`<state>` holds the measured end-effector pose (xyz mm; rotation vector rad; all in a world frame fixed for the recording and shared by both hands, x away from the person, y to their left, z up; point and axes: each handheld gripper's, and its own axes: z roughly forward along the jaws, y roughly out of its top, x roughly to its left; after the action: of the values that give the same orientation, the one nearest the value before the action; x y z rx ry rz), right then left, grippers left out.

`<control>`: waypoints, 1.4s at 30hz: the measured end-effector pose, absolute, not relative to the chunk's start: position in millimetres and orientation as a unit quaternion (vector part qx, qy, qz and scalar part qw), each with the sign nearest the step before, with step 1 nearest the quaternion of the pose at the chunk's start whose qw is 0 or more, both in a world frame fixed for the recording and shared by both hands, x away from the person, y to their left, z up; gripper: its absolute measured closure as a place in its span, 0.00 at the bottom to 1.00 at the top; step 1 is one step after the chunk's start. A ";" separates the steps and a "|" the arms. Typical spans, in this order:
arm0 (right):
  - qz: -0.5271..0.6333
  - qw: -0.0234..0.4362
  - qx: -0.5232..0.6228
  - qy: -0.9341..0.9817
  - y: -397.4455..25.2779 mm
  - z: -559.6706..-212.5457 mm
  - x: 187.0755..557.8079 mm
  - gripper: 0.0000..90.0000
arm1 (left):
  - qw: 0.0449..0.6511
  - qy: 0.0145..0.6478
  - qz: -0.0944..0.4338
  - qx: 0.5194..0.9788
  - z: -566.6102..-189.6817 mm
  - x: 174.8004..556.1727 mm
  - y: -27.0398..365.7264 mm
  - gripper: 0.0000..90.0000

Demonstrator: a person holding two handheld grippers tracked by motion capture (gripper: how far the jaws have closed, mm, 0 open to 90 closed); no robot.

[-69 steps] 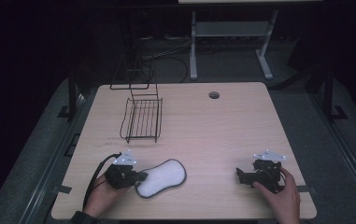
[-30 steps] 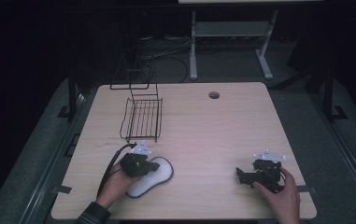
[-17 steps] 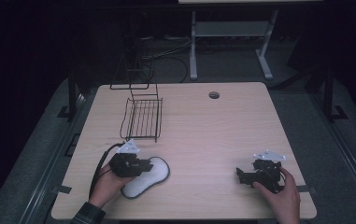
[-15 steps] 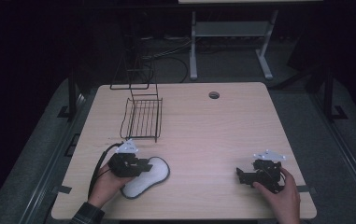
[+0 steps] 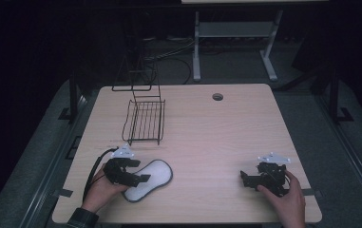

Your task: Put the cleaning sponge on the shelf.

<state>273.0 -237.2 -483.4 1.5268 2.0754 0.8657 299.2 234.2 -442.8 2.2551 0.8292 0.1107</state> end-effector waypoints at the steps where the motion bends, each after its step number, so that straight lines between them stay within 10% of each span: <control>1: 0.311 0.210 0.549 0.747 -237.2 -483.4 273.1 0.00 | 0.357 0.320 0.042 0.877 -444.1 299.1 233.4 0.23; 27: 0.311 0.210 0.549 0.747 -237.2 -483.4 273.0 0.00 | 0.322 0.292 0.041 0.900 -459.3 298.3 221.5 0.14; 42: 0.312 0.210 0.549 0.747 -237.2 -483.4 273.1 0.00 | 0.324 0.286 0.028 0.901 -455.4 297.1 220.7 0.30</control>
<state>273.1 -237.2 -483.4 1.5256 2.0754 0.8659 297.1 220.7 -455.4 2.3635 0.7514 0.0725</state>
